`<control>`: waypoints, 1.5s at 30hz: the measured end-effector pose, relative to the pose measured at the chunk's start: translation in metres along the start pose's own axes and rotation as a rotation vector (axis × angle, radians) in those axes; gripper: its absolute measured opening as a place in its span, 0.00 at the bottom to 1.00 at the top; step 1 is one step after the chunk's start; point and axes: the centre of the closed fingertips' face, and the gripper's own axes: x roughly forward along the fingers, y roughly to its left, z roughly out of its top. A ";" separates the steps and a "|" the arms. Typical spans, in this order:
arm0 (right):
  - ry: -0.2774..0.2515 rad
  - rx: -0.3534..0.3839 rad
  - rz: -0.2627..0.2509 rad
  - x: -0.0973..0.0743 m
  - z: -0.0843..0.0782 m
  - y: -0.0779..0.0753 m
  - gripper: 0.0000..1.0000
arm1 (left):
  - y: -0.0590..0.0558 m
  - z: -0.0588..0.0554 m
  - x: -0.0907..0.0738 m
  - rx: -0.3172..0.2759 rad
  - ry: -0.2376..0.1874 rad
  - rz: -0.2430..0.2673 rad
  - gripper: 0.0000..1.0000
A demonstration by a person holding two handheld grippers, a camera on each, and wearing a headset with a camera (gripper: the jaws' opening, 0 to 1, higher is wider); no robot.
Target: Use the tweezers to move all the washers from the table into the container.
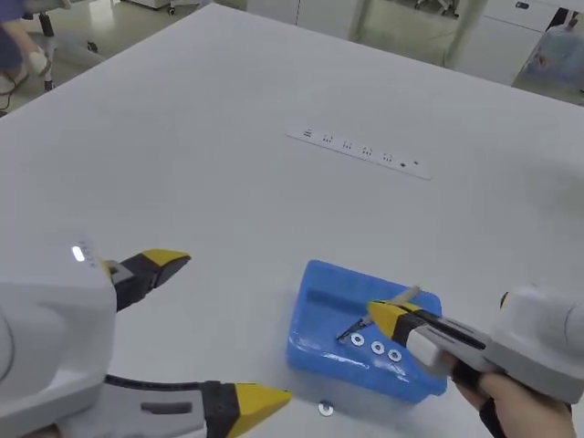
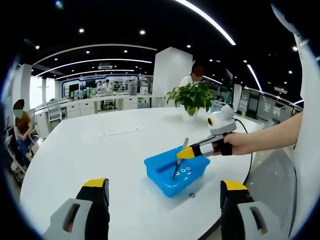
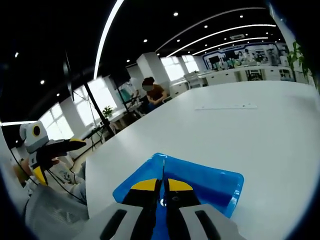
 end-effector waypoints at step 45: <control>0.091 -0.182 0.178 -0.036 -0.031 0.071 0.02 | -0.004 0.000 0.001 0.008 -0.001 -0.018 0.94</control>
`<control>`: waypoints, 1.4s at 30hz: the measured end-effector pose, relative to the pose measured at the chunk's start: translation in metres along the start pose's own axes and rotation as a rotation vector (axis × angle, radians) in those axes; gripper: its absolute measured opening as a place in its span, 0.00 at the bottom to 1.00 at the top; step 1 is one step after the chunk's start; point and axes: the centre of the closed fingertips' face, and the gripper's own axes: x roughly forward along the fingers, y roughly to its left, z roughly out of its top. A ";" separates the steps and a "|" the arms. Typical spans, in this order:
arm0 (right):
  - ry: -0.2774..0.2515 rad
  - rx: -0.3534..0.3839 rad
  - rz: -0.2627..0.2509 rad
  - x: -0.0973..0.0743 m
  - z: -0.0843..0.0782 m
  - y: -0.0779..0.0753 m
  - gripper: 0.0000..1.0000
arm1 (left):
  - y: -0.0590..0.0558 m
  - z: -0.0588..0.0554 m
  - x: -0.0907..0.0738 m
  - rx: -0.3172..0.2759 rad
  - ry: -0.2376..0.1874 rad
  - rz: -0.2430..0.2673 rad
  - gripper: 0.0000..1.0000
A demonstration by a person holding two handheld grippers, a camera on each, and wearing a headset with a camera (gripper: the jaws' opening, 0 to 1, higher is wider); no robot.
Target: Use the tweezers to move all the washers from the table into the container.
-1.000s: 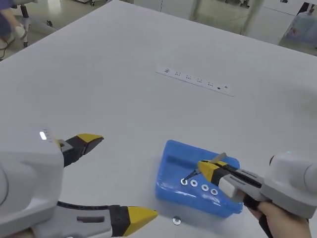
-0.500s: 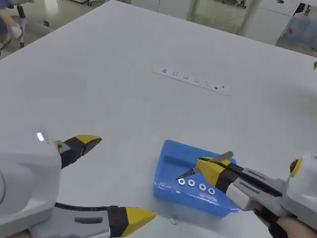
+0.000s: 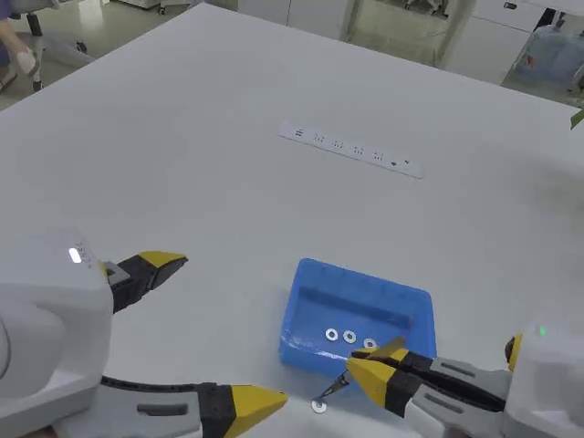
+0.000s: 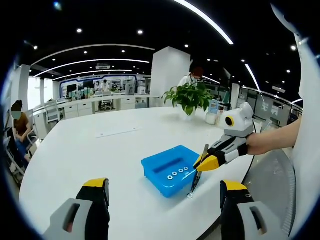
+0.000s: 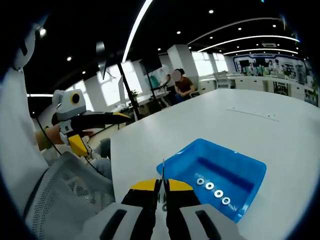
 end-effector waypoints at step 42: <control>0.261 -0.539 0.160 0.015 -0.033 0.046 0.01 | -0.005 0.001 0.006 0.013 0.007 -0.028 0.92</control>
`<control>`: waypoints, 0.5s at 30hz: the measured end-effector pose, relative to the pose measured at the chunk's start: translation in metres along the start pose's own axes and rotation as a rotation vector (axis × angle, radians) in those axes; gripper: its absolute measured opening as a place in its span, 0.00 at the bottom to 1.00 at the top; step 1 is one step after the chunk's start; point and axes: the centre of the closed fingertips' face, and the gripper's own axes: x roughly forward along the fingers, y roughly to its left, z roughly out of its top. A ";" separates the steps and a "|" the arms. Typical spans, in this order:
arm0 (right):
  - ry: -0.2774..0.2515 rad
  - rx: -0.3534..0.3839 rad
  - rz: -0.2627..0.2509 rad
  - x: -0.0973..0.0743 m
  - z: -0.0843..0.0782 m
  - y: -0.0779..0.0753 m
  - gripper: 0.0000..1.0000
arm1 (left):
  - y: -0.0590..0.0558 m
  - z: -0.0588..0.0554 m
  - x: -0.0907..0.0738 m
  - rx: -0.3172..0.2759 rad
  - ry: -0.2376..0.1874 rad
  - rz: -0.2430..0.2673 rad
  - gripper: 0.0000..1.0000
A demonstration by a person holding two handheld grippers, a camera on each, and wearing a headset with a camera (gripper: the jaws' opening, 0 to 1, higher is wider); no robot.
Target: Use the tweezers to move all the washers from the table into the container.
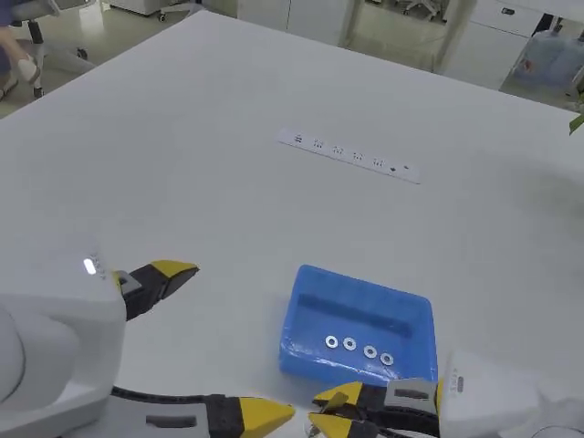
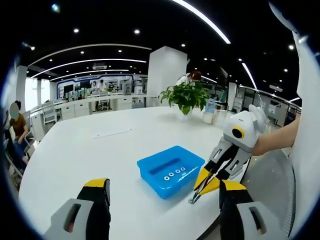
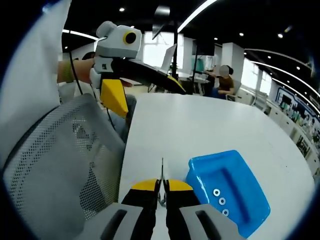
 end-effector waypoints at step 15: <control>-0.045 -0.053 0.008 -0.019 0.035 -0.013 0.01 | 0.001 -0.002 -0.002 -0.008 0.003 0.003 0.90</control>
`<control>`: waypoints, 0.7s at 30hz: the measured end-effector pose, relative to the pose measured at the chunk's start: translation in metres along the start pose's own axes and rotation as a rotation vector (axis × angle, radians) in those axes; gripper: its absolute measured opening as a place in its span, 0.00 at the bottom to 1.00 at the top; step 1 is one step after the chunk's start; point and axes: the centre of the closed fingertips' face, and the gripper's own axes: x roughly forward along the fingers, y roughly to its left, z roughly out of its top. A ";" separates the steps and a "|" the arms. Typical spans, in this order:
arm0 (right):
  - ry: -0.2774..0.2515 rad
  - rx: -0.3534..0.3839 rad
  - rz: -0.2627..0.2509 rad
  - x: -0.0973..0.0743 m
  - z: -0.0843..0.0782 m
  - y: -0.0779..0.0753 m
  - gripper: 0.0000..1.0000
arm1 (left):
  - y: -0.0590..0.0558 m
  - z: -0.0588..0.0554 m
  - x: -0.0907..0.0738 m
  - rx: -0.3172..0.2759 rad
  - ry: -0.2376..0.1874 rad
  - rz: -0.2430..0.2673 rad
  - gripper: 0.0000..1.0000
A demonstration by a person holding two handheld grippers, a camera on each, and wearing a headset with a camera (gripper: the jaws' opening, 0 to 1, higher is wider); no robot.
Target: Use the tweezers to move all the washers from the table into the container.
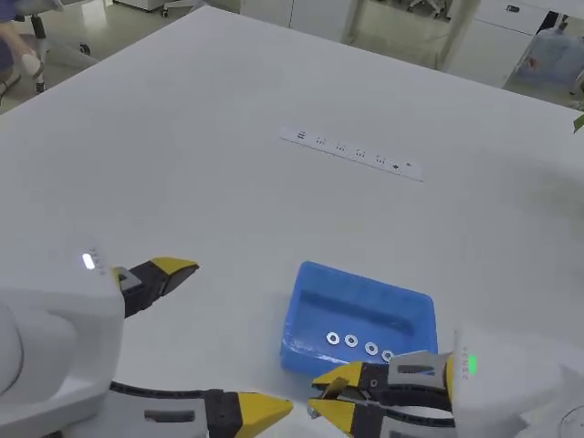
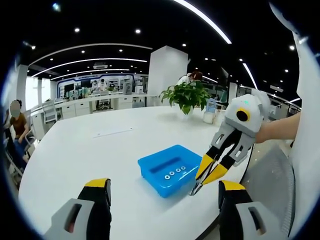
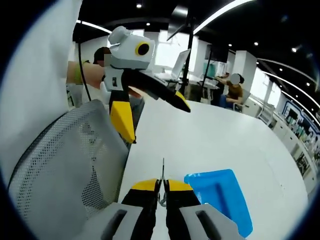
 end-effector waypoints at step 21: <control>-0.099 0.241 -0.200 0.012 -0.001 -0.088 0.02 | -0.006 0.005 -0.001 -0.030 -0.023 -0.024 0.86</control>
